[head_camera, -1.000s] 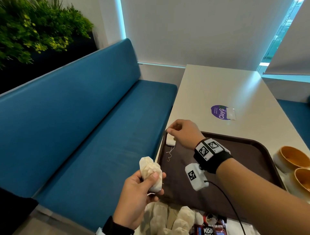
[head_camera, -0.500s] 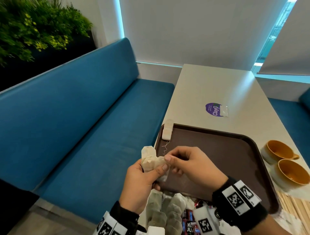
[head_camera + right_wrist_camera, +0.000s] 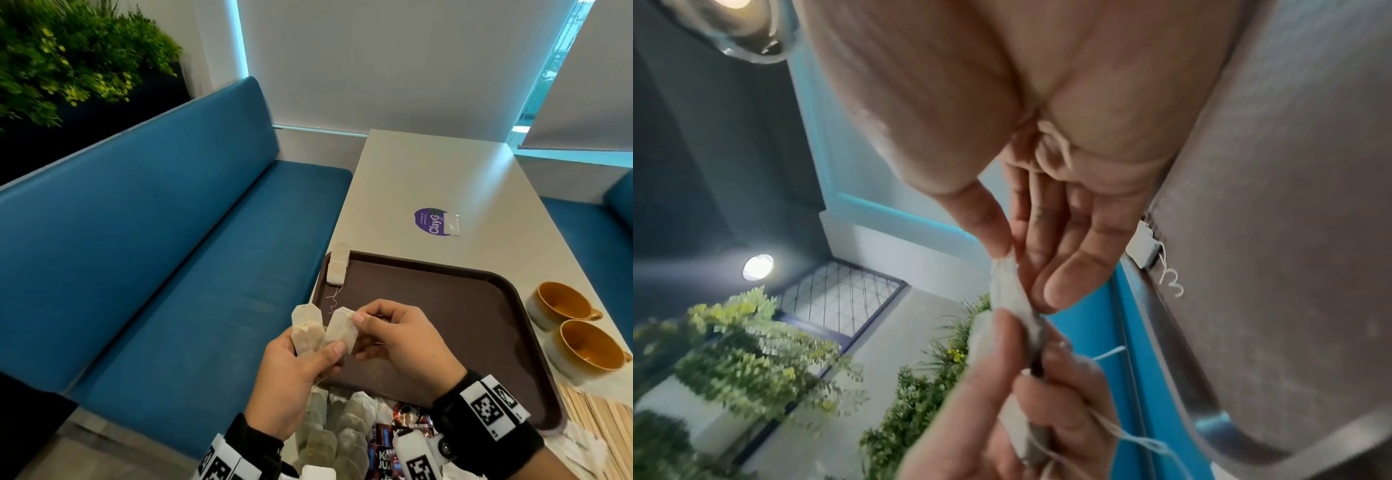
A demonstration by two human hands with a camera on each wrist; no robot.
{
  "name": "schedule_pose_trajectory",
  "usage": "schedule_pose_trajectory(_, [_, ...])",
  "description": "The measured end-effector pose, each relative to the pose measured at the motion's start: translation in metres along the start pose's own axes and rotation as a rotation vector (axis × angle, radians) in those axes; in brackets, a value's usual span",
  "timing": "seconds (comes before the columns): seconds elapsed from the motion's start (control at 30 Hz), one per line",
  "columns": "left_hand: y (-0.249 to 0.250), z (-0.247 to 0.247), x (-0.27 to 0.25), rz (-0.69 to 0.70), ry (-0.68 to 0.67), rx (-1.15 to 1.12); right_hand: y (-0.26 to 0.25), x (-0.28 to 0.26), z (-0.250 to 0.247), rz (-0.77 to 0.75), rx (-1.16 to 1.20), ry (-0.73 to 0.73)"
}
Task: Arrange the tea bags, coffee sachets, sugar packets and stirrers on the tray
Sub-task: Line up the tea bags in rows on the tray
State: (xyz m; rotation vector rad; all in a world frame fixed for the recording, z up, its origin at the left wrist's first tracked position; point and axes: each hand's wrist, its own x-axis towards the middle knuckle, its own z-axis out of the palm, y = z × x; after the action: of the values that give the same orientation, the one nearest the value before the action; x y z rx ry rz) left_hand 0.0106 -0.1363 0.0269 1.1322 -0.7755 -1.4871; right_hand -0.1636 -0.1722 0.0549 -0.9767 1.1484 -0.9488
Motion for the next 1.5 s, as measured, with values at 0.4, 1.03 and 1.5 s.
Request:
schedule_pose_trajectory(0.4, [-0.003,-0.019,0.005,-0.116,0.079,-0.139,-0.015,0.083,-0.004,-0.099,-0.405,0.079])
schedule_pose_trajectory(1.03, [0.0,-0.038,0.01,-0.144,0.088,-0.096,0.02,0.193,-0.014,0.044,-0.662,0.107])
schedule_pose_trajectory(1.5, [0.0,-0.036,0.006,-0.165,0.067,-0.127,0.015,0.184,-0.011,0.101,-0.562,0.248])
